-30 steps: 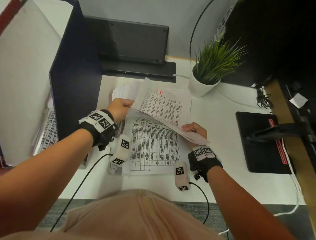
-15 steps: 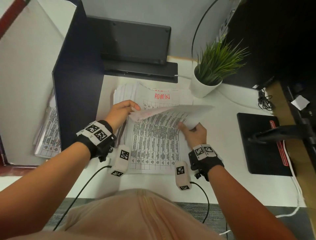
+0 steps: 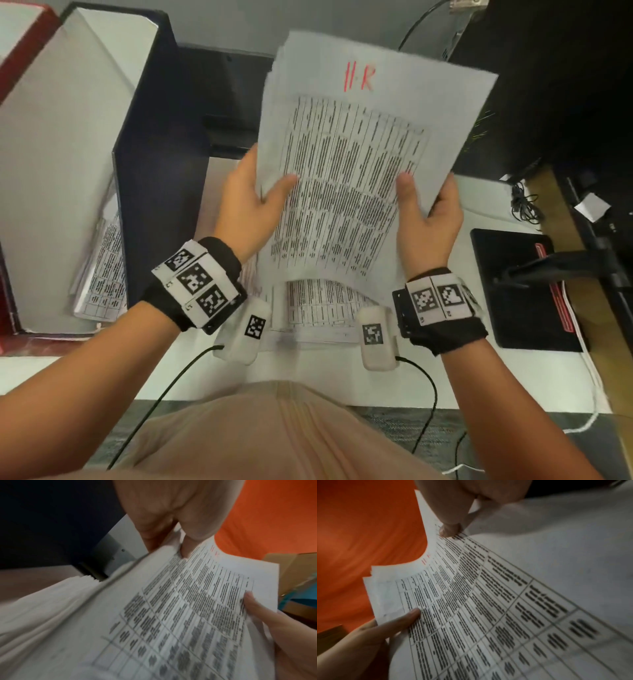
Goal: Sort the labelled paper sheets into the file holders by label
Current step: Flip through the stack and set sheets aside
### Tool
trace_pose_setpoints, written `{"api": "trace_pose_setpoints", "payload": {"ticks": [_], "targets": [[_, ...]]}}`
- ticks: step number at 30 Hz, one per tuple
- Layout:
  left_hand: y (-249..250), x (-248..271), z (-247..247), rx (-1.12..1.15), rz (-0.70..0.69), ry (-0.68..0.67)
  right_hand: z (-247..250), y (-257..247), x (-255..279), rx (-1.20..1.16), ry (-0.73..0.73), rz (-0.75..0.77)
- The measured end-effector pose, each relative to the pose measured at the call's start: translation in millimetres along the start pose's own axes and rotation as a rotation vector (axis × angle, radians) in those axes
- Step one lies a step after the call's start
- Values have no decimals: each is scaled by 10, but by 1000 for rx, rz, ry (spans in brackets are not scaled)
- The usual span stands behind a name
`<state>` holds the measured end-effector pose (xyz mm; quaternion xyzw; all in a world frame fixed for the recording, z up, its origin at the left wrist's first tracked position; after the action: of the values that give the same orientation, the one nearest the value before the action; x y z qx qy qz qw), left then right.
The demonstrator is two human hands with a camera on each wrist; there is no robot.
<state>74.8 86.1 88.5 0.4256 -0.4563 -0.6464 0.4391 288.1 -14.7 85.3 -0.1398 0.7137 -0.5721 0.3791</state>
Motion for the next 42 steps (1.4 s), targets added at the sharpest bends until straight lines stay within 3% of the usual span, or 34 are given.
{"api": "trace_pose_setpoints", "payload": {"ticks": [2, 7, 12, 14, 19, 26, 32, 39, 42], "targets": [[40, 45, 38, 54, -39, 54, -43, -51, 13, -32, -17, 26], [-355, 123, -102, -9, 189, 63, -184, 312, 236, -25, -41, -223], [-316, 28, -44, 95, 130, 130, -161, 334, 159, -67, -7, -185], [-403, 20, -74, 49, 142, 109, -164, 427, 223, -19, -25, -226], [-817, 36, -181, -108, 334, 16, -220, 608, 397, 117, -45, -346], [-296, -111, 73, -124, 263, 55, -278, 418, 104, 38, -51, -293], [204, -166, 846, -291, 213, 123, -190, 616, 137, 257, -257, -216], [452, 93, 2309, -417, 398, 334, 174, 1275, 358, 855, -404, -318], [509, 279, 2928, -374, 436, 447, 207, 1405, 385, 983, -449, -355]]}}
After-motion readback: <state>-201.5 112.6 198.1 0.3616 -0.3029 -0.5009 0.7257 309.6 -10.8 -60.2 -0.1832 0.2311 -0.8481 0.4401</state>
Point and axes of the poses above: each hand's wrist, its own x-axis away from the middle knuckle, its own z-axis out of the back of the hand, y = z × x, the point moved 8 cm from there along -x, towards the middle knuckle, and after that the axes turned 9 degrees about z, right-handed, at the moved point
